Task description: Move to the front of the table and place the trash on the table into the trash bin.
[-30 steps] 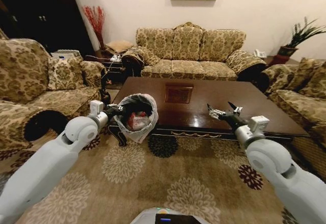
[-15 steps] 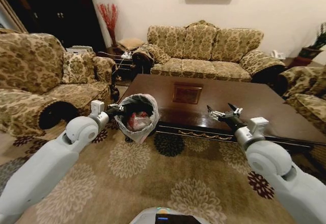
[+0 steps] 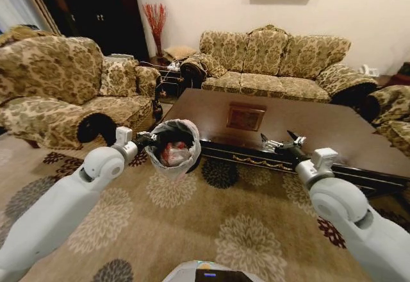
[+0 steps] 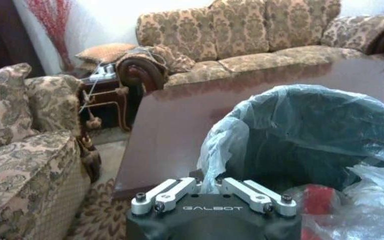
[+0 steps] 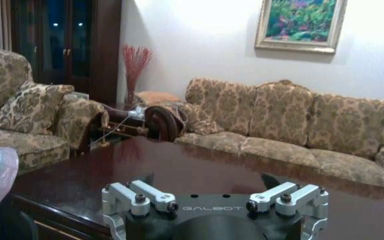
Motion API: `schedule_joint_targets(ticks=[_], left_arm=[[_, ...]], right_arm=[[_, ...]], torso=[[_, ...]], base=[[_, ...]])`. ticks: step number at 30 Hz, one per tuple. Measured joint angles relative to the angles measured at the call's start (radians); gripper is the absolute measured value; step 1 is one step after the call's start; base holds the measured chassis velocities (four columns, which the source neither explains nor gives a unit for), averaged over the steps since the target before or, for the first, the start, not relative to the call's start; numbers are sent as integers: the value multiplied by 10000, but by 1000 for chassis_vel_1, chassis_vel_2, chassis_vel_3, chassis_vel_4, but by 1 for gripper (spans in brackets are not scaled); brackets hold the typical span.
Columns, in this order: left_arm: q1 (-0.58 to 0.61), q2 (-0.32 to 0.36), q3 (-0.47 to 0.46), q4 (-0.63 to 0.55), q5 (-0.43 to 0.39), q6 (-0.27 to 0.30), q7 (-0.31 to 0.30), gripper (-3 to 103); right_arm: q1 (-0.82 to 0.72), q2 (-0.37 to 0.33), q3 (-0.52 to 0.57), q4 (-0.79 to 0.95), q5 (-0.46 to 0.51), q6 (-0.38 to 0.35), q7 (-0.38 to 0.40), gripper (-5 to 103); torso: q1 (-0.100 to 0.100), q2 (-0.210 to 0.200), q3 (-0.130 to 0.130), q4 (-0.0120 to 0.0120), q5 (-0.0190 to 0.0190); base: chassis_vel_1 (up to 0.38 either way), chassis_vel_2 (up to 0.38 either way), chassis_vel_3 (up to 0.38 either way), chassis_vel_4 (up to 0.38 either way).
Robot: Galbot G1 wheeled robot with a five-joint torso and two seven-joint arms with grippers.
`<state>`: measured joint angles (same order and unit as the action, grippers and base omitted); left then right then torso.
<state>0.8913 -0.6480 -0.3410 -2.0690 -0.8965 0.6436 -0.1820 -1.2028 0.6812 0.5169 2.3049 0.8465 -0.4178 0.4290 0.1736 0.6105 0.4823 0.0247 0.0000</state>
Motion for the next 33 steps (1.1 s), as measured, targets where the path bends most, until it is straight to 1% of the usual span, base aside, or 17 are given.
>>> schedule_joint_targets(ticks=[5,6,9,13,15,22,23,24,26,28,33], left_arm=[[-10,-17,86,-98,-10,10,-1,3],[-10,-22,105,-107,-18,14,-15,3],[5,-43,108,-121,-20,19,-48,3],[201,-95,33,-197,3,27,-45,3],[268,-101,-16,-211,22,27,-32,3],[715,-291,-368,-210,245,27,255,3],[879,-372,-467,-195,388,8,425,3],[879,-372,-467,-195,388,8,425,3],[1130,-507,-581,-183,587,-25,610,3],[1384,-689,-666,-177,729,-64,664,3],[1630,-878,-748,-151,891,-98,747,3]], right_arm=[[-135,18,28,-55,-66,220,-27,100],[-167,27,35,-65,-91,268,-34,100],[-192,37,51,-77,-110,303,-46,100],[-204,36,61,-105,-115,327,-62,100],[-204,33,61,-123,-115,338,-73,100],[-200,124,60,-240,-129,373,-103,100],[-212,165,58,-267,-172,377,-105,100],[-212,165,58,-267,-172,377,-105,100],[-240,222,56,-314,-267,402,-110,100],[-304,280,56,-355,-397,436,-119,100],[-410,346,81,-382,-538,467,-184,100]], torso=[[-10,-55,-25,-2,5],[-21,-96,-45,-1,1],[-55,-171,-93,0,-2],[-102,-262,-153,-4,-2],[-119,-304,-177,-2,0],[-229,-601,-337,-1,-1],[-258,-671,-380,0,-1],[-258,-671,-380,0,-1],[-299,-770,-441,1,-1],[-349,-891,-514,0,1],[-415,-1041,-595,0,0]], base=[[3,-18,-15,6],[-72,14,9,-64],[-51,19,2,-71],[-20,4,-18,-38],[0,0,0,0],[0,0,0,0],[0,0,0,0],[0,0,0,0],[0,0,0,0],[0,0,0,0],[0,0,0,0]])
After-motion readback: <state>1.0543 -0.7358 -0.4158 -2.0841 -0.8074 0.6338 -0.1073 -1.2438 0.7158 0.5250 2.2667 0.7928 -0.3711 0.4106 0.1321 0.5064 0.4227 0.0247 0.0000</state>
